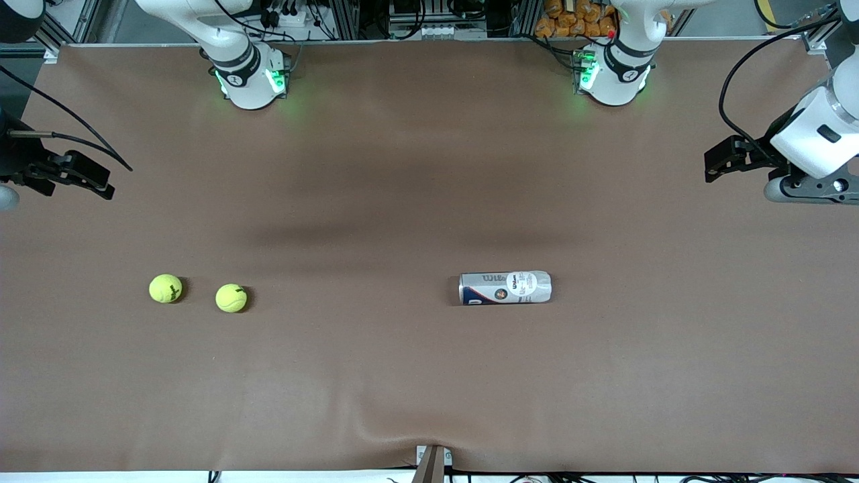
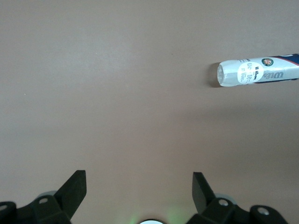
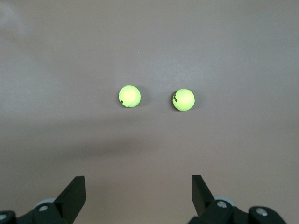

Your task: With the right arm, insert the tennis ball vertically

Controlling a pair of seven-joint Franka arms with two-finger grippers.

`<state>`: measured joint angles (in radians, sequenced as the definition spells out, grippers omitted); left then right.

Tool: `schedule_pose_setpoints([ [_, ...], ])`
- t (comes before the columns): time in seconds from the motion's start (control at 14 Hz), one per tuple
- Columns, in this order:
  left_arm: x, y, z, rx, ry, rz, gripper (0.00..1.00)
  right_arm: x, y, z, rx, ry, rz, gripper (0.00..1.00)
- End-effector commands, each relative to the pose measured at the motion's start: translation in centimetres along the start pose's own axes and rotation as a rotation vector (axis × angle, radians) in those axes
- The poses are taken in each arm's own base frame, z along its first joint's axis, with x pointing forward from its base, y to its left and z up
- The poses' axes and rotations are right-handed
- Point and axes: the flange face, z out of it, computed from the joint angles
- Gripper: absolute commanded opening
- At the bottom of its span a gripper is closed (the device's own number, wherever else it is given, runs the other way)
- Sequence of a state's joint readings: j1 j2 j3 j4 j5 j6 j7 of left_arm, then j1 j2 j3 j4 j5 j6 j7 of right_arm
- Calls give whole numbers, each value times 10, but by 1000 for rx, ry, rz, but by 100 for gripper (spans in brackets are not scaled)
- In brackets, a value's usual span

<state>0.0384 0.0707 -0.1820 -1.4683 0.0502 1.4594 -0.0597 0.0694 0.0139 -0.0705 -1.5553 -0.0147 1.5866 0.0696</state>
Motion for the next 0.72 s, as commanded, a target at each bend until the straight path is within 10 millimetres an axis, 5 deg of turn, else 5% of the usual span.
schedule_pose_setpoints([
  [0.0,2,-3,-6,22,27,11,100,0,-3,-1,10,-4,14,100],
  [0.64,1,-1,-14,12,44,11,100,4,-3,5,9,-9,14,100],
])
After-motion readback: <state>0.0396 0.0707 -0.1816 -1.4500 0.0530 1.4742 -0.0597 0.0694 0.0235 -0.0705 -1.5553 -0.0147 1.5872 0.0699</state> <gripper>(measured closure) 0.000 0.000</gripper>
